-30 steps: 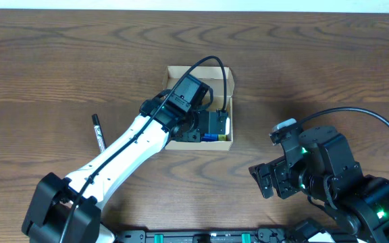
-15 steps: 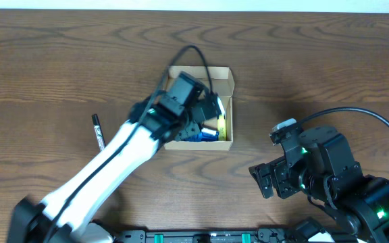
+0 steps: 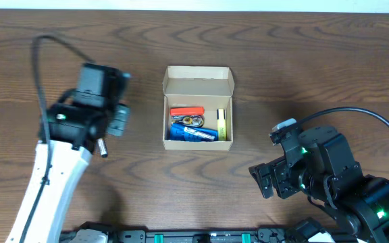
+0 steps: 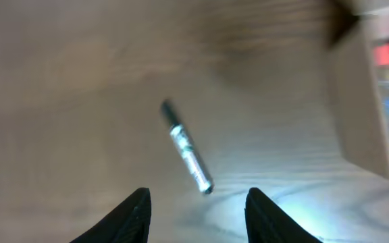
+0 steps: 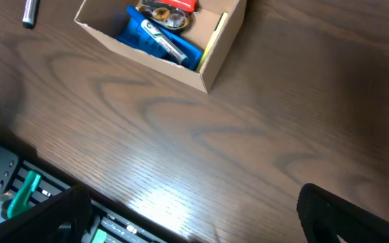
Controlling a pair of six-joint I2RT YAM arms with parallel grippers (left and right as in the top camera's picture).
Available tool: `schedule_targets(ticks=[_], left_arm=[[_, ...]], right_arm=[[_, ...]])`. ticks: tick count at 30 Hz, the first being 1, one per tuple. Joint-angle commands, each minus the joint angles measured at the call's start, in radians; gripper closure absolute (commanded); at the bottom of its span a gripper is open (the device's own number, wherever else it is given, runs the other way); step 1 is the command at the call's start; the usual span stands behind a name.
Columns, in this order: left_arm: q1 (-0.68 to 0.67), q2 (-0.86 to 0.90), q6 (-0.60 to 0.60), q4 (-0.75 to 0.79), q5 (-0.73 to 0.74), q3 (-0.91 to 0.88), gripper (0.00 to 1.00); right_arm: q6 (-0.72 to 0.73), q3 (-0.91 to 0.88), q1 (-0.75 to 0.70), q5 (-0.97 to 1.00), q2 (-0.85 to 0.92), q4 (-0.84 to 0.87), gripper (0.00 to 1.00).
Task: Pack container
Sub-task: 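Move the left gripper to the black-capped marker and grasp it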
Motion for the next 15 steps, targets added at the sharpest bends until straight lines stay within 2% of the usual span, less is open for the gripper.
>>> schedule_targets(ticks=[1,3,7,9,12,15], left_arm=[[0.108,0.003,-0.147,0.001,0.033,-0.072,0.54],[0.153,0.003,-0.148,0.034,0.033,-0.123,0.52],[0.212,0.012,-0.148,0.134,0.061,-0.233,0.42],[0.223,0.019,-0.151,0.18,0.07,-0.28,0.4],[0.222,0.035,-0.188,0.269,0.07,-0.348,0.28],[0.222,0.06,-0.205,0.343,0.079,-0.396,0.25]], right_arm=[[-0.007,0.0,-0.007,-0.006,-0.002,-0.001,0.01],[-0.007,0.0,-0.007,-0.006,-0.002,-0.001,0.01],[-0.007,0.0,-0.007,-0.006,-0.002,-0.001,0.01],[-0.007,0.0,-0.007,-0.006,-0.002,-0.001,0.01],[-0.007,0.0,-0.007,-0.006,-0.002,-0.001,0.01],[-0.007,0.0,-0.007,-0.006,-0.002,-0.001,0.01]])
